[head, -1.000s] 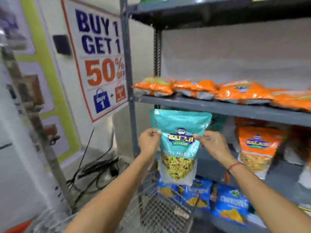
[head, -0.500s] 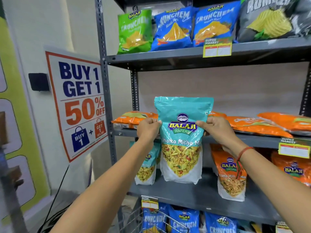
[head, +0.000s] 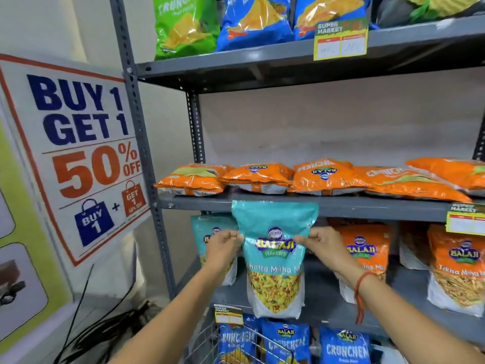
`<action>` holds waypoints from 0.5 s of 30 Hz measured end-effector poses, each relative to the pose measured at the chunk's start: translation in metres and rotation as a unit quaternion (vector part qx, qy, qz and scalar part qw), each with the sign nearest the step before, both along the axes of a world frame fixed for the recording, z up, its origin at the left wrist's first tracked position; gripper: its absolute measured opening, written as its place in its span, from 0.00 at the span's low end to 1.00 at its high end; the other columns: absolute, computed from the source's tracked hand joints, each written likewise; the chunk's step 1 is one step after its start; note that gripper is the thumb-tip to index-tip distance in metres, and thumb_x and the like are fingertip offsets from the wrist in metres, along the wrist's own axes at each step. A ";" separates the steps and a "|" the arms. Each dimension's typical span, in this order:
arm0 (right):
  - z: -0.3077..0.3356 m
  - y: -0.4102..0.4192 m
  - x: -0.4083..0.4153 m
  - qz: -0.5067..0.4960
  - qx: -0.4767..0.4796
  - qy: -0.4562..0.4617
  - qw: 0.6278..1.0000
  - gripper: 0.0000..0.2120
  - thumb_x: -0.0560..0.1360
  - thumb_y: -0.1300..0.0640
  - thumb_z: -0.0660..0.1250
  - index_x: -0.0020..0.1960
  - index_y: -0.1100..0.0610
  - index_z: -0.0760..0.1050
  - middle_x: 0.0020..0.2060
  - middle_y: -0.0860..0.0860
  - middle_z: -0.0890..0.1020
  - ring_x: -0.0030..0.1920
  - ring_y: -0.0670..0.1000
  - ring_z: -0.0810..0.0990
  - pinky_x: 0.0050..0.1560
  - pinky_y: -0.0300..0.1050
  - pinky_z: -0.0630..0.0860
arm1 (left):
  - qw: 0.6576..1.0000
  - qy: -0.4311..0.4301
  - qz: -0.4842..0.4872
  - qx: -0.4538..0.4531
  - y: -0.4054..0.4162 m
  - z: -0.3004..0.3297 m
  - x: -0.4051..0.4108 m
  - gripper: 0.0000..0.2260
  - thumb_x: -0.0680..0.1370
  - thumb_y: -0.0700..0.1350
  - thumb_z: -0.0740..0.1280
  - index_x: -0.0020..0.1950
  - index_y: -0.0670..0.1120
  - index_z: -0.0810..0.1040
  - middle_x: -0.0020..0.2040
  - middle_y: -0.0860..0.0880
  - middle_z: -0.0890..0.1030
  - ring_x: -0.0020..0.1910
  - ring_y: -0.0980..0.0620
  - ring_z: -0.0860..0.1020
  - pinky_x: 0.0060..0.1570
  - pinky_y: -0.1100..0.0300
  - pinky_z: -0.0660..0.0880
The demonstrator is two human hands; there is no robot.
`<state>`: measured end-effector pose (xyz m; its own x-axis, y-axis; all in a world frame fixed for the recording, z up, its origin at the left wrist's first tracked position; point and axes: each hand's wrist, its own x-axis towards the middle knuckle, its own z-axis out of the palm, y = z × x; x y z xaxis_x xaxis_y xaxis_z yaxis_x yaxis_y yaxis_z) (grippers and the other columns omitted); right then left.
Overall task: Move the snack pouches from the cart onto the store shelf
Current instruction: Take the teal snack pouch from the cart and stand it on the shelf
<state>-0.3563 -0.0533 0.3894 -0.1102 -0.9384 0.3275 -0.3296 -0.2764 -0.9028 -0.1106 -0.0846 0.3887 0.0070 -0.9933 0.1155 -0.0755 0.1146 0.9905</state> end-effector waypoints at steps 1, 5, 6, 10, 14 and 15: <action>-0.014 -0.007 -0.002 -0.004 0.012 -0.002 1.000 0.09 0.71 0.59 0.73 0.32 0.52 0.85 0.30 0.41 0.86 0.31 0.38 0.79 0.32 0.29 0.72 | 1.000 -0.006 0.004 0.013 -0.008 -0.014 -0.004 0.16 0.75 0.37 0.66 0.28 0.47 0.71 0.22 0.54 0.71 0.26 0.52 0.69 0.33 0.60 0.68; -0.057 -0.040 -0.016 -0.030 0.050 0.017 0.998 0.11 0.71 0.57 0.73 0.37 0.65 0.82 0.36 0.56 0.87 0.35 0.46 0.76 0.35 0.46 0.72 | 0.998 -0.016 0.031 0.052 -0.040 -0.054 -0.024 0.13 0.72 0.37 0.66 0.29 0.46 0.71 0.25 0.49 0.70 0.28 0.50 0.65 0.35 0.56 0.63; -0.066 -0.049 -0.020 -0.039 0.055 0.024 0.997 0.13 0.71 0.56 0.73 0.34 0.65 0.81 0.32 0.54 0.86 0.33 0.46 0.75 0.34 0.45 0.70 | 0.998 -0.013 0.036 0.059 -0.049 -0.062 -0.029 0.12 0.71 0.37 0.65 0.28 0.47 0.74 0.26 0.48 0.71 0.28 0.50 0.66 0.33 0.58 0.63; -0.086 -0.083 -0.036 -0.069 0.066 0.034 0.995 0.17 0.71 0.54 0.73 0.28 0.62 0.75 0.26 0.49 0.81 0.28 0.46 0.72 0.32 0.44 0.66 | 0.997 -0.004 0.043 0.066 -0.088 -0.088 -0.050 0.15 0.70 0.37 0.66 0.25 0.51 0.77 0.25 0.50 0.73 0.28 0.50 0.66 0.31 0.59 0.63; -0.098 -0.114 -0.052 -0.094 0.051 0.066 0.992 0.21 0.71 0.50 0.72 0.39 0.70 0.77 0.35 0.60 0.85 0.35 0.60 0.82 0.33 0.54 0.77 | 0.996 0.011 0.055 0.064 -0.121 -0.104 -0.069 0.09 0.71 0.42 0.70 0.30 0.49 0.80 0.31 0.48 0.80 0.37 0.47 0.76 0.44 0.48 0.77; -0.102 -0.121 -0.055 -0.098 0.046 0.069 0.992 0.20 0.71 0.50 0.72 0.42 0.69 0.78 0.40 0.62 0.86 0.42 0.62 0.84 0.38 0.59 0.80 | 0.997 0.013 0.054 0.057 -0.128 -0.106 -0.073 0.07 0.70 0.44 0.70 0.31 0.48 0.80 0.33 0.47 0.81 0.39 0.46 0.77 0.49 0.45 0.78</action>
<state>-0.4117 -0.1748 0.2877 -0.2537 -0.9299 0.2662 -0.4912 -0.1132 -0.8637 -0.1833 -0.2125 0.2822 0.1164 -0.9932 0.0003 -0.0549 -0.0061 0.9985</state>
